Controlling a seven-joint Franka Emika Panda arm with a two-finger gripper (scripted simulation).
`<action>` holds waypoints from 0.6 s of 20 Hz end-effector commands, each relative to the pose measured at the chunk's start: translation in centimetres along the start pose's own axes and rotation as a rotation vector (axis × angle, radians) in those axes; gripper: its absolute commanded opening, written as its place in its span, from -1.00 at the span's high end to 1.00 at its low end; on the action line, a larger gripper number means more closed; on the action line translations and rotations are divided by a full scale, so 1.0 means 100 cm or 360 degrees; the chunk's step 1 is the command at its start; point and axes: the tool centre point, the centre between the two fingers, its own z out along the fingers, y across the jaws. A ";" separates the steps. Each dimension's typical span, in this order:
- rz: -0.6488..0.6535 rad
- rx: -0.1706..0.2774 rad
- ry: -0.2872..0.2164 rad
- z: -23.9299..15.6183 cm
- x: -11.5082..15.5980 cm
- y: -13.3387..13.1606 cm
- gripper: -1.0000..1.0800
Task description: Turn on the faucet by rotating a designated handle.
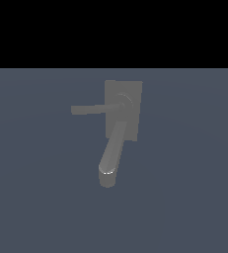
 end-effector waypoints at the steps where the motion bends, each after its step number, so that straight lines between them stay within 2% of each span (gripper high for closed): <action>1: -0.0026 -0.0072 -0.0039 0.011 0.008 0.006 1.00; 7: -0.0085 -0.0219 -0.0110 0.032 0.024 0.017 1.00; 12: -0.0120 -0.0297 -0.0144 0.042 0.032 0.022 1.00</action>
